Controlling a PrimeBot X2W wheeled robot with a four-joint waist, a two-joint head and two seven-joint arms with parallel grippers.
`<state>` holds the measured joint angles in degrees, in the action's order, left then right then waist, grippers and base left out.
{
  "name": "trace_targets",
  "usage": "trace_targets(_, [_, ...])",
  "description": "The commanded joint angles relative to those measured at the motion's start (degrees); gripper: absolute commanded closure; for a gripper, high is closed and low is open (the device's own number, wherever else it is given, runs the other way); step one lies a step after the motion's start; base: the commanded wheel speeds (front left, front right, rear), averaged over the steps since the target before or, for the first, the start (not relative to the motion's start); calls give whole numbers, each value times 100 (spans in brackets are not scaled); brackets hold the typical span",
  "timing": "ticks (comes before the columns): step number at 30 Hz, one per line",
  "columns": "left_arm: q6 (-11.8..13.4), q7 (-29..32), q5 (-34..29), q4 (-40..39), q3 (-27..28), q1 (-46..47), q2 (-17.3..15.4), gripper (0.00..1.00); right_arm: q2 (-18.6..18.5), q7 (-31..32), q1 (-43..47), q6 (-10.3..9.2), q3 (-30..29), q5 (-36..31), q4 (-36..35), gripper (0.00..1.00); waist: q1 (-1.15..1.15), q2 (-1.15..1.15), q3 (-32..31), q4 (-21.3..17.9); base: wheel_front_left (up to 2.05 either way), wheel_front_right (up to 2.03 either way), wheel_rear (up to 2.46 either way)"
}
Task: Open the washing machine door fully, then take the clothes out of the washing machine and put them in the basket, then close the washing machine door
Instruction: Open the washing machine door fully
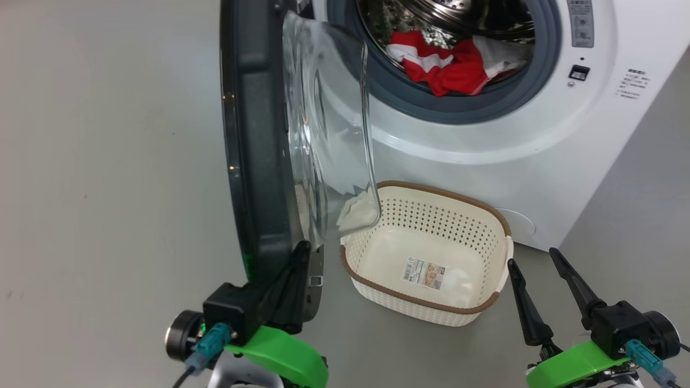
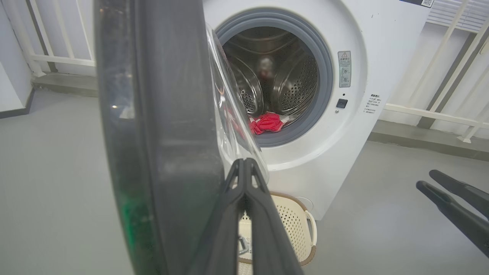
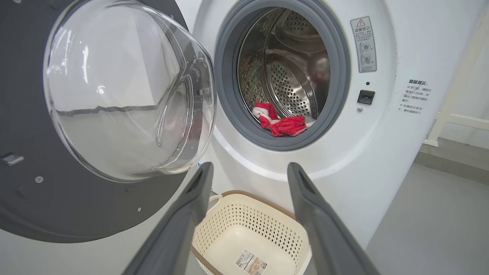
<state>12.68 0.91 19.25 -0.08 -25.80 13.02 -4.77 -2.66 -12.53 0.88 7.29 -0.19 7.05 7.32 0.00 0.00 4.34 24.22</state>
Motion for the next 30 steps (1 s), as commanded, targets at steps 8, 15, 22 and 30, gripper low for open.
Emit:
trace_targets(8, [284,-146,179,-181,685,-153,-320,100,-21,76,-123,20,198,-21,-169,0,0,0,13,297,0,0,0])
trace_targets(15, [437,-307,208,-123,1033,-131,-506,100,-21,167,-102,20,277,-82,-276,0,0,0,138,396,0,0,0])
trace_targets(22, [570,-410,379,-64,1427,-63,-600,100,-21,288,-72,20,390,-89,-372,0,0,0,330,363,0,0,0])
trace_targets(30, [720,-623,660,5,2055,-22,-772,100,-21,417,-199,20,403,-171,-537,0,0,0,621,210,0,0,0])
